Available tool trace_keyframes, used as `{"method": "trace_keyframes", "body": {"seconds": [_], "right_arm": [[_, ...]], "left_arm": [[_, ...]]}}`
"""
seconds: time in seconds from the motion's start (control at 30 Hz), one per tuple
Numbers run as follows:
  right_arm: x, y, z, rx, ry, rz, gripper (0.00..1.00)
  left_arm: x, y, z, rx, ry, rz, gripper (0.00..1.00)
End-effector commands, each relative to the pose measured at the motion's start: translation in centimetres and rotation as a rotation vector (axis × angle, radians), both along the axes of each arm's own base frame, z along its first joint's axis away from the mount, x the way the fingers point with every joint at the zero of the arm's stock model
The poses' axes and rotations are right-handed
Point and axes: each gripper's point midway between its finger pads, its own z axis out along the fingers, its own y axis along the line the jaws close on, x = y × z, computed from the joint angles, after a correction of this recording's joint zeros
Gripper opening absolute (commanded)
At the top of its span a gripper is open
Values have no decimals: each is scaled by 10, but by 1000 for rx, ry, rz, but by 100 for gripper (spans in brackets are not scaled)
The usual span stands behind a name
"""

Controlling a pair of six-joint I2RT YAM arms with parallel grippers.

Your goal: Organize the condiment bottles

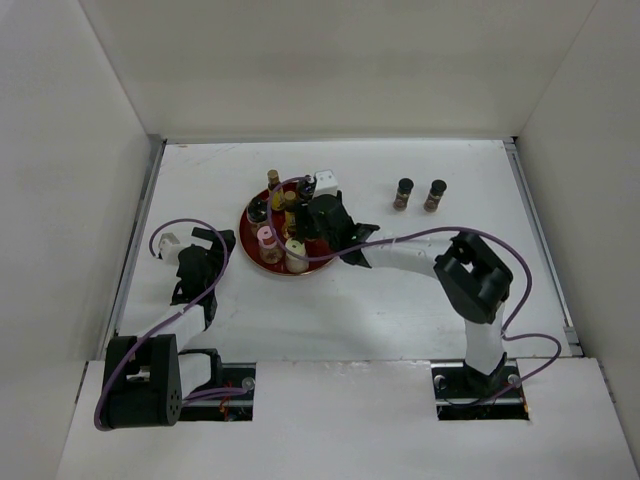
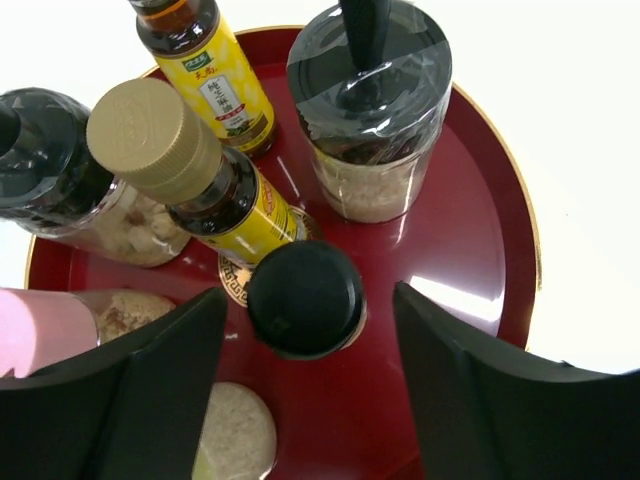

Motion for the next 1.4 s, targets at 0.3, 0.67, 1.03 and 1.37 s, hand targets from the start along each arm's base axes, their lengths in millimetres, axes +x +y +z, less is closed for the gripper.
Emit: {"method": "trace_keyframes", "body": {"seconds": [0.3,0.67,1.03,1.37], "right_arm": [[-3,-52,100,198,-138,-39,82],[74,-233,69,68,-114,-496,58],[111,-257,32,-47,-39,-547,66],[127,-262,23,-69,-37,-554,47]], "left_arm": [[5,1,16,1,-59,-2,100],[6,0,16,10,-57,-2,100],[8,-2,12,7,-46,-10,100],[9,-1,8,3,-36,-9,100]]}}
